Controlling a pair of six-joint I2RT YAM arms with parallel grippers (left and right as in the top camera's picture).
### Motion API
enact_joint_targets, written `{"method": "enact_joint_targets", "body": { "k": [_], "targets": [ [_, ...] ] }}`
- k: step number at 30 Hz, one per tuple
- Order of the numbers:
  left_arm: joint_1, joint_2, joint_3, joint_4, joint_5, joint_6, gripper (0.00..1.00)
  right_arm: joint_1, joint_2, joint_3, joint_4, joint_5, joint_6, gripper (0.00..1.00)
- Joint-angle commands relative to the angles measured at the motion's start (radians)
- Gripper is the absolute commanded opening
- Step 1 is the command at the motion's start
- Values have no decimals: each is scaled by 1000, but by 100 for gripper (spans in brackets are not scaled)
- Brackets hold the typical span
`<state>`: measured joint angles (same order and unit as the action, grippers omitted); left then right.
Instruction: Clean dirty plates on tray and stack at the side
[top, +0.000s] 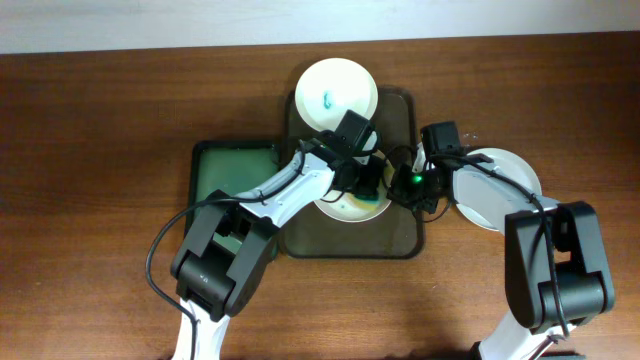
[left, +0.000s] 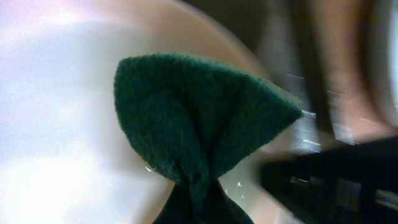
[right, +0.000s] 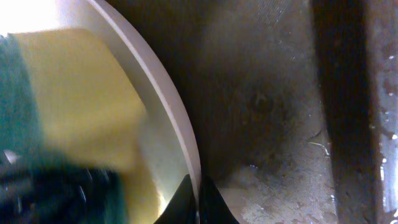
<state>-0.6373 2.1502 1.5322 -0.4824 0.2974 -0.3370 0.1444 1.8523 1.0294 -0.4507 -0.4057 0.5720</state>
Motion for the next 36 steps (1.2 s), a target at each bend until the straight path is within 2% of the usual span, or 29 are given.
{"method": "enact_joint_targets", "body": {
  "k": [1, 2, 3, 4, 5, 6, 8, 12, 14, 18, 21, 23, 26, 27, 28, 29, 30, 32, 34, 35, 36],
  "targets": [
    [12, -32, -6, -15, 230, 58, 0, -1, 2, -4, -5, 21, -10, 4],
    [13, -32, -6, -43, 194, 90, 0, -1, 2, -4, -5, 21, -10, 4],
    [17, -32, -6, -86, 43, 93, 0, -1, 2, -4, -5, 21, -10, 4],
    [22, -32, -9, -136, -180, 93, 0, -1, 2, -4, -5, 21, -10, 4],
    [27, -32, -10, -187, -291, 93, 0, -1, 2, -4, -5, 21, -10, 4],
    [29, -32, -10, -218, -320, 93, 0, -1, 2, -4, -5, 21, -10, 4],
    [50, -33, -10, -323, -328, 123, 0, -1, 2, -4, -5, 21, -10, 4],
    [131, -98, 0, -425, -328, 130, 0, -1, 2, -4, -5, 24, -14, 4],
    [141, -126, 0, -407, -317, 130, 0, -1, 2, -4, -5, 25, -14, 4],
    [49, -90, -45, -233, -112, 129, 0, -1, 2, -4, -9, 39, -13, 4],
    [-27, -90, -46, -226, -98, 129, 0, -1, 2, -4, -24, 39, -24, 4],
    [-10, -131, -37, -272, -91, 114, 0, -1, -2, -4, -38, 16, -107, 4],
    [206, -383, -35, -417, -148, 115, 0, -1, -62, -4, -58, 18, -203, 4],
    [265, -419, -35, -455, -181, 115, 0, -1, -70, -4, -55, 20, -225, 4],
    [336, -439, -36, -519, -240, 115, 0, -1, -73, -4, -46, 21, -290, 15],
    [385, -439, -44, -555, -286, 115, 0, -1, -73, -4, -44, 20, -331, 11],
    [439, -439, -85, -556, -313, 115, 0, -1, -73, -3, -47, 20, -352, 4],
    [522, -430, -261, -394, -231, 115, 0, 0, -89, 18, -119, 29, -351, 4],
    [527, -430, -391, -300, -216, 116, 0, 13, -149, 37, -192, 118, -352, 4],
    [529, -430, -422, -289, -227, 116, 8, 39, -217, 37, -220, 204, -351, 4],
    [529, -431, -422, -292, -241, 129, 30, 61, -269, 37, -234, 258, -351, 4]
  ]
}}
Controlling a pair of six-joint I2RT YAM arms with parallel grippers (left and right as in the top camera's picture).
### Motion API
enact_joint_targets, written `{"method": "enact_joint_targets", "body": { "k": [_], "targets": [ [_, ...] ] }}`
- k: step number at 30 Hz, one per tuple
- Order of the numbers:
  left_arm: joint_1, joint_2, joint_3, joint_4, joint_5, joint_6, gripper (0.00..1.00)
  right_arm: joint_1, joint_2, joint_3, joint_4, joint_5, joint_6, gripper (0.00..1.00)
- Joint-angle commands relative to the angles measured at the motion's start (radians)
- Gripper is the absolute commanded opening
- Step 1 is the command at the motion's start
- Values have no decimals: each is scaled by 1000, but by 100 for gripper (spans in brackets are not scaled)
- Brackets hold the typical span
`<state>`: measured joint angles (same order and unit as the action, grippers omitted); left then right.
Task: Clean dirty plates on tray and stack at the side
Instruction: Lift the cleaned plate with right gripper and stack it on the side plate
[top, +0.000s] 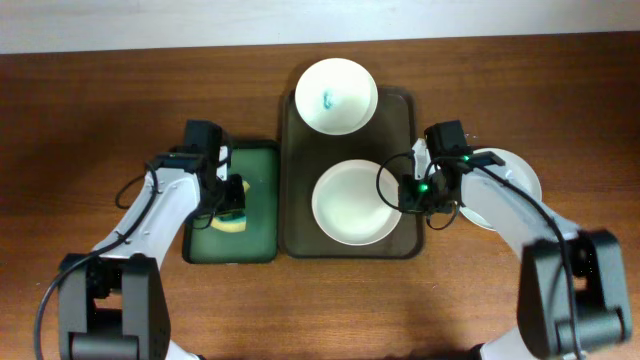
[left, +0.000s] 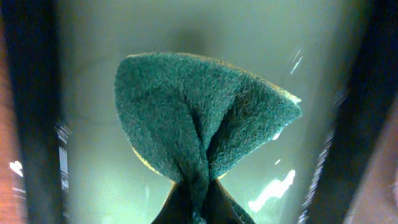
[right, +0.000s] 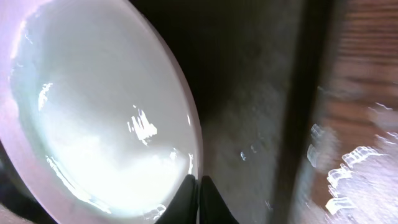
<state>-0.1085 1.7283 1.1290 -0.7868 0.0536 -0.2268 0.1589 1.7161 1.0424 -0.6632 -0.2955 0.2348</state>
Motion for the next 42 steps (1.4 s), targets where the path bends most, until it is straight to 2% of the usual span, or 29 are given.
{"method": "enact_joint_targets", "body": {
  "k": [1, 2, 3, 4, 6, 9, 10, 11, 12, 14, 16, 18, 19, 20, 23, 26, 29, 32, 37, 42],
  "targets": [
    [0, -13, -16, 11, 3, 20, 48, 76, -192, 24, -34, 206, -14, 4],
    [0, -30, 1, -3, 7, 20, 54, 113, -257, 24, -42, 278, -14, 4],
    [0, -55, 23, -23, 17, 20, 57, 133, -299, 24, -45, 293, -14, 4],
    [0, -97, 57, -61, 29, 20, 65, 137, -334, 24, -48, 289, -14, 4],
    [0, -193, 90, -89, 33, 20, 100, 137, -349, 24, -49, 278, -14, 4],
    [0, -286, 89, -89, 32, 19, 100, 136, -348, 24, -18, 307, -21, 4],
    [0, -286, 89, -90, 32, 19, 100, 135, -335, 24, -31, 298, -12, 8],
    [0, -286, 89, -89, 32, 20, 100, 134, -303, 23, -55, 277, -10, 16],
    [0, -286, 89, -89, 32, 19, 100, 134, -253, 23, -81, 270, -10, 22],
    [0, -286, 89, -89, 32, 20, 100, 94, -97, 23, -60, 242, -29, 25],
    [0, -286, 89, -89, 32, 20, 99, 17, 39, 24, 10, 93, -108, 32],
    [0, -286, 89, -89, 32, 19, 100, -42, 128, 24, 51, -16, -135, 31],
    [0, -286, 89, -89, 32, 20, 100, -51, 154, 24, 57, -46, -135, 13],
    [0, -286, 89, -89, 32, 19, 100, -48, 154, 24, 55, -46, -134, 4],
    [0, -286, 89, -89, 32, 20, 99, -48, 77, 24, 51, -32, -122, 4],
    [0, -286, 89, -89, 32, 20, 99, 13, -134, 24, 37, 154, -95, 4],
    [0, -286, 89, -90, 32, 20, 99, 220, -307, 24, 24, 631, -76, 4],
    [0, -286, 89, -89, 32, 19, 99, 383, -337, 24, 23, 933, -77, 4],
    [0, -286, 89, -89, 32, 20, 99, 634, -337, 24, 0, 1206, -76, 4],
    [0, -286, 89, -89, 32, 20, 99, 694, -337, 24, 0, 1317, -77, 4]
  ]
}}
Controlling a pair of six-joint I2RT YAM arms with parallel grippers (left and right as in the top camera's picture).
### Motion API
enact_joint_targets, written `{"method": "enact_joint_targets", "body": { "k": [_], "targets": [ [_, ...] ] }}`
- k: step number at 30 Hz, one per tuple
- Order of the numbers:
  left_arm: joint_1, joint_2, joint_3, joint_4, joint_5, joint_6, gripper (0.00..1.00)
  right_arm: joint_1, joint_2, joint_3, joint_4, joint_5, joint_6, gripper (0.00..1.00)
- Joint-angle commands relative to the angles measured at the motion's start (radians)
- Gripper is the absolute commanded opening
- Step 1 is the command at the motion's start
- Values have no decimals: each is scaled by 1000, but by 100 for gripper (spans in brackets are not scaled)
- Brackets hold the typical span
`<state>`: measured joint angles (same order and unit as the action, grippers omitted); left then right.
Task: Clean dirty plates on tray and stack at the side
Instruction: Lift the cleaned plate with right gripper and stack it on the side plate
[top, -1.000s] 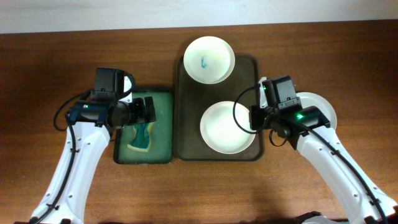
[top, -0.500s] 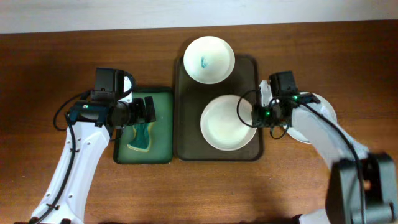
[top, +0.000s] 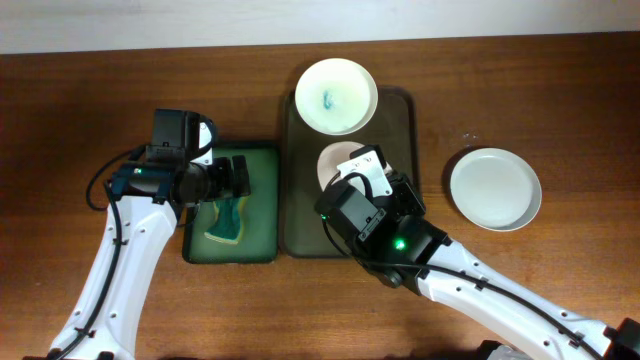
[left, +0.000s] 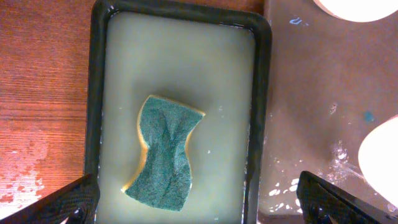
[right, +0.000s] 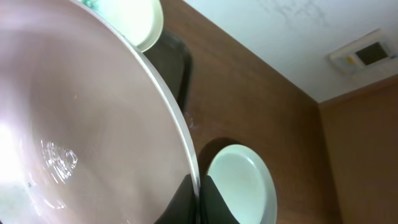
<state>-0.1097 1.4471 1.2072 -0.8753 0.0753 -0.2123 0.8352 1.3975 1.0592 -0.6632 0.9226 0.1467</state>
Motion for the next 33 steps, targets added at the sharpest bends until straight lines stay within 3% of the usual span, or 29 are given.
{"method": "enact_joint_targets", "body": {
  "k": [1, 4, 10, 20, 24, 27, 30, 32, 33],
  "targets": [
    [1, -5, 11, -1, 11, 5, 100, 34, -19, 7, 0, 149, 11, 4],
    [1, -5, 11, -1, 11, 5, 99, 97, -19, 7, -3, 250, 11, 4],
    [1, -5, 11, -1, 11, 5, 99, 135, -19, 7, -3, 261, -66, 4],
    [1, -5, 11, -1, 11, 5, 100, 133, -19, 7, -2, 268, -64, 4],
    [1, -5, 11, -1, 11, 5, 99, 98, -19, 7, 13, 249, 76, 4],
    [1, -5, 11, -1, 11, 5, 99, -146, -19, 7, 12, -157, 95, 4],
    [1, -5, 11, -1, 11, 5, 100, -575, -18, 7, -26, -781, 95, 4],
    [1, -5, 11, -1, 11, 5, 100, -910, 16, 7, -67, -1095, 98, 4],
    [1, -5, 11, -1, 11, 5, 99, -1008, 35, 7, -74, -1144, 99, 4]
  ]
}}
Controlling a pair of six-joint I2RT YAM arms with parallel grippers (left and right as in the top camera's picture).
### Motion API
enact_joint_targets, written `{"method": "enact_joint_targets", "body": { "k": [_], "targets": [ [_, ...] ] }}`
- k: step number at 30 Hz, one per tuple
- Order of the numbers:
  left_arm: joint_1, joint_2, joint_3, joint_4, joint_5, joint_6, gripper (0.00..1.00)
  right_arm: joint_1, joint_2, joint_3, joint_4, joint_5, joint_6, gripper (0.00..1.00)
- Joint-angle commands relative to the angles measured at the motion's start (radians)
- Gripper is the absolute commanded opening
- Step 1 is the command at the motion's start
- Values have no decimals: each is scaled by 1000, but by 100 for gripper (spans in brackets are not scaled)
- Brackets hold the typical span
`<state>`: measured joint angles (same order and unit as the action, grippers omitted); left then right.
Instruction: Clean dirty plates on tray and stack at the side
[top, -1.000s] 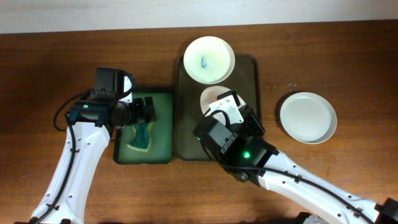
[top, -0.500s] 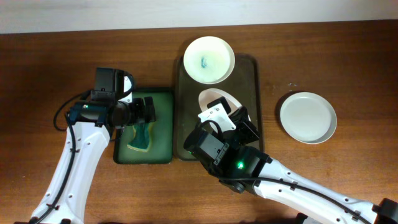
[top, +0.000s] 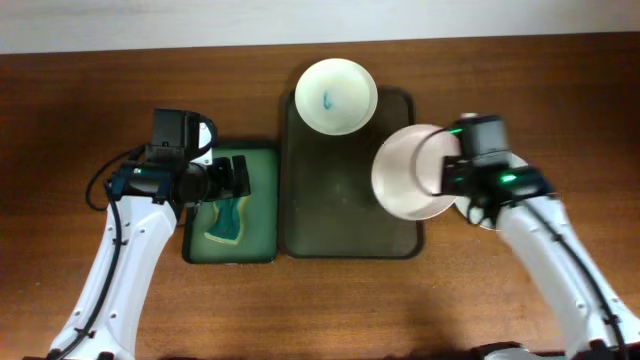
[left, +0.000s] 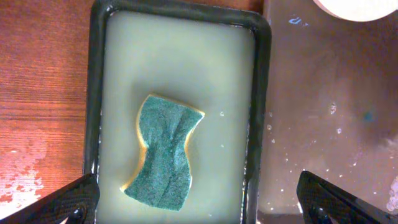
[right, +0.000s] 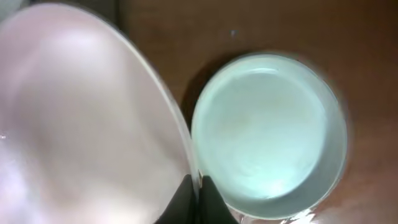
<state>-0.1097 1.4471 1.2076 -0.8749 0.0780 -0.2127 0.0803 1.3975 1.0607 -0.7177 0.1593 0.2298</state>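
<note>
My right gripper (top: 450, 182) is shut on the rim of a clean white plate (top: 410, 172), holding it tilted above the right edge of the brown tray (top: 345, 215). In the right wrist view the held plate (right: 87, 112) fills the left side, with the gripper (right: 198, 186) pinching its rim. Beside it, a second clean plate (right: 267, 134) lies on the table below. A plate with a blue smear (top: 337, 82) sits at the tray's far end. My left gripper (left: 199, 208) hangs open above the green-and-yellow sponge (left: 165, 152).
The sponge lies in a shallow green tray of soapy water (top: 262, 225), left of the brown tray. My left arm (top: 130, 240) runs along the table's left side. Bare wood table (top: 560, 90) surrounds both trays.
My right gripper has carried the plate from over the middle of the brown tray to its right edge, beside the clean plate on the table. The left arm and the sponge have not moved.
First my left gripper pressed the sponge on the plate in the brown tray while my right gripper held its rim. Then the sponge was over the green tray, still gripped. Then it lay released there while the right gripper held the plate up, now at the right.
</note>
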Motion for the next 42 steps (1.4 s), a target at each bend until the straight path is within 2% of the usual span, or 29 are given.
{"method": "enact_joint_targets", "body": {
  "k": [1, 2, 4, 5, 6, 8, 9, 10, 12, 14, 15, 17, 20, 22, 25, 26, 27, 28, 29, 31, 36, 39, 40, 41, 42],
  "targets": [
    [1, -5, 11, -1, 8, 6, 99, -329, 53, 5, -20, -417, 24, 4],
    [1, -5, 11, -1, 8, 6, 99, -510, 114, 5, -16, -436, 68, 4],
    [1, -5, 11, -1, 8, 6, 99, -648, 207, 5, 0, -437, 106, 4],
    [1, -5, 11, -1, 8, 5, 99, -668, 238, 5, -2, -435, 105, 4],
    [1, -5, 11, -1, 8, 5, 99, -671, 258, 5, -17, -350, 109, 40],
    [1, -5, 11, -1, 8, 5, 100, -662, 219, 39, -32, -417, 125, 56],
    [1, -5, 11, -1, 8, 6, 99, -620, 171, 93, -32, -537, 52, 58],
    [1, -5, 11, -1, 8, 6, 99, -529, 132, 165, -53, -636, -32, 58],
    [1, -5, 11, -1, 8, 6, 100, -294, 137, 289, -114, -611, -93, 58],
    [1, -5, 11, -1, 8, 5, 99, -67, 169, 312, 8, -455, -92, 63],
    [1, -5, 11, -1, 8, 6, 99, 54, 222, 312, 166, -328, -92, 63],
    [1, -5, 11, -1, 8, 6, 100, 136, 348, 312, 376, -274, -95, 63],
    [1, -5, 11, -1, 8, 6, 99, 143, 574, 312, 566, -274, -95, 63],
    [1, -5, 11, -1, 8, 5, 99, 135, 702, 312, 675, -286, -92, 61],
    [1, -5, 11, -1, 8, 6, 99, 135, 779, 312, 713, -285, -90, 56],
    [1, -5, 11, -1, 8, 6, 99, 135, 779, 312, 690, -285, -88, 48],
    [1, -5, 11, -1, 8, 6, 99, 135, 782, 312, 684, -279, -52, 47],
    [1, -5, 11, -1, 8, 6, 99, 135, 794, 312, 684, -278, -2, 20],
    [1, -5, 11, -1, 8, 5, 100, 135, 799, 312, 669, -278, 55, 7],
    [1, -5, 11, -1, 8, 6, 99, 135, 745, 312, 566, -313, 68, 4],
    [1, -5, 11, -1, 8, 6, 100, 135, 416, 312, 107, -304, 68, 4],
    [1, -5, 11, -1, 8, 6, 99, 146, 373, 308, -159, -304, 126, 4],
    [1, -5, 11, -1, 8, 6, 99, 163, 376, 266, -94, -309, 50, 43],
    [1, -5, 11, -1, 8, 6, 99, 175, 378, 225, -8, -308, -74, 43],
    [1, -5, 11, -1, 8, 6, 100, 182, 378, 173, 88, -307, -185, 52]
  ]
}}
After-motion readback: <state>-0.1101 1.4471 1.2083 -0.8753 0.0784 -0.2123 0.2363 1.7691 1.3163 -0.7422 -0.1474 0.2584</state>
